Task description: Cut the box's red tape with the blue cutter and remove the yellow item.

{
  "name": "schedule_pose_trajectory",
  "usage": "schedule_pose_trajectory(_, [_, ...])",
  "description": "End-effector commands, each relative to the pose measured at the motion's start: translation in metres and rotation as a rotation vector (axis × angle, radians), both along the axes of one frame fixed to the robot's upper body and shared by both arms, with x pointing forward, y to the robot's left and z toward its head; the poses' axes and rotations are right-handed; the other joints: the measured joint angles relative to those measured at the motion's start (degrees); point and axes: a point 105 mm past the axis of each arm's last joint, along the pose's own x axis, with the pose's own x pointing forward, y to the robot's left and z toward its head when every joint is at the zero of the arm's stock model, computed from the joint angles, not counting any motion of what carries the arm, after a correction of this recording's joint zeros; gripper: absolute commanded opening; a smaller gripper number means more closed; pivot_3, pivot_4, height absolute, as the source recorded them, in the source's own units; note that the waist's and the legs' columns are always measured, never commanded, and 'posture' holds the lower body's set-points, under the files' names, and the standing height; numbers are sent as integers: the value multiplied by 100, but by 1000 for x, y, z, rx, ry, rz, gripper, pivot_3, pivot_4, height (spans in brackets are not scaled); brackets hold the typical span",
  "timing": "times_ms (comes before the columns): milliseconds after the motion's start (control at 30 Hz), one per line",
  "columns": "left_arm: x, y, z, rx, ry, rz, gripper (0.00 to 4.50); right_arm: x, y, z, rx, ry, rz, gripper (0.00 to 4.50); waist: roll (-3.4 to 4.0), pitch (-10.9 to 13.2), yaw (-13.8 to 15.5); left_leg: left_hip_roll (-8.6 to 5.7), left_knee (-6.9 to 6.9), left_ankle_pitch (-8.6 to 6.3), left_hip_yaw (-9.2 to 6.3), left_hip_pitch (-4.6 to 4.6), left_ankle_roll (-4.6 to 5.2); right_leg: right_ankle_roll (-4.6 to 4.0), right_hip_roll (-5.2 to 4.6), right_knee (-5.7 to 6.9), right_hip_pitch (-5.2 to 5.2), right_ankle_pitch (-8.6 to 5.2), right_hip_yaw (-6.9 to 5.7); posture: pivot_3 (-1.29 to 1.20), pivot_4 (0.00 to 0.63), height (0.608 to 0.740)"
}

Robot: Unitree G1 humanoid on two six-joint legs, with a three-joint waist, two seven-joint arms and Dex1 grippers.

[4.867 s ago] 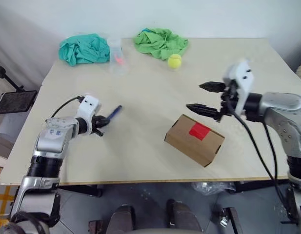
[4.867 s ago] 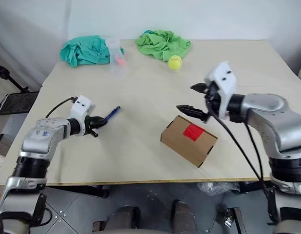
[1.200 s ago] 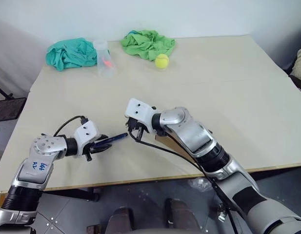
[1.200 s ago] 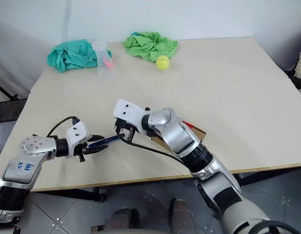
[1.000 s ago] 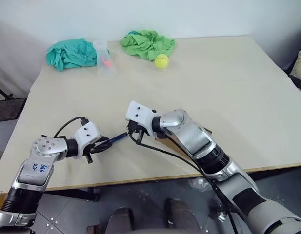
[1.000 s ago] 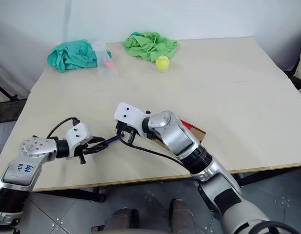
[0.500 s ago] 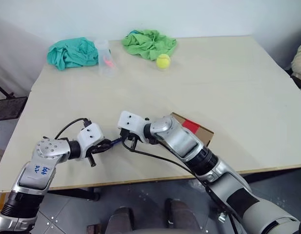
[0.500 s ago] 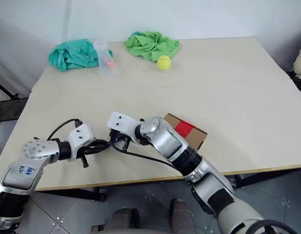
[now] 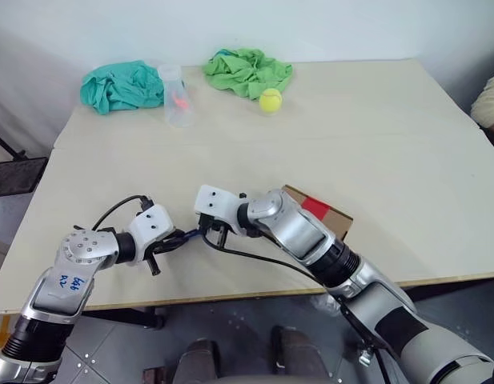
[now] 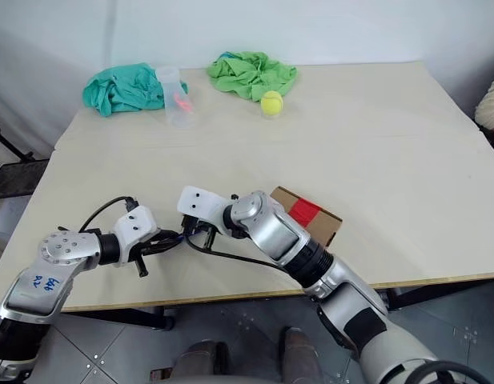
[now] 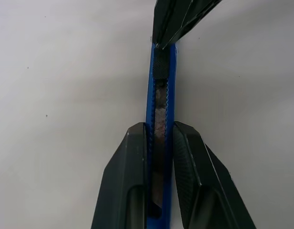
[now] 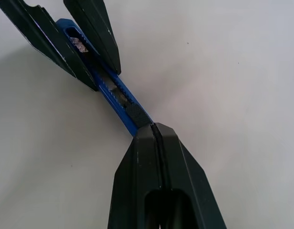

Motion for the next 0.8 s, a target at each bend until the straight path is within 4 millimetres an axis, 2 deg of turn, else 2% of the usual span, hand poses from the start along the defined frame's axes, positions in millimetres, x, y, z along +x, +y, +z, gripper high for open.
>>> schedule_pose_trajectory(33, [-15, -2, -31, 38, 122, -17, 404, -1, -3, 7, 3, -35, 0, 0, 0, 0, 1, 0, 0, 0, 0, 0, 0, 0, 0, 0, 0, 0, 0, 0, 150, 740])
schedule_pose_trajectory(467, [-12, -2, -29, 44, 100, -21, 404, 2, -2, -3, -12, -14, -15, 0, 0, 0, 0, 2, 0, 0, 0, 0, 0, 0, 1, -3, 0, 0, -1, 0, 150, 740])
schedule_pose_trajectory(800, [-7, -3, -27, 46, 81, -21, 404, -7, 15, -9, -9, 18, 44, 0, 14, -12, -3, 3, 0, 0, 0, 5, 0, -1, 2, 3, 0, 0, 0, 0, 150, 740])
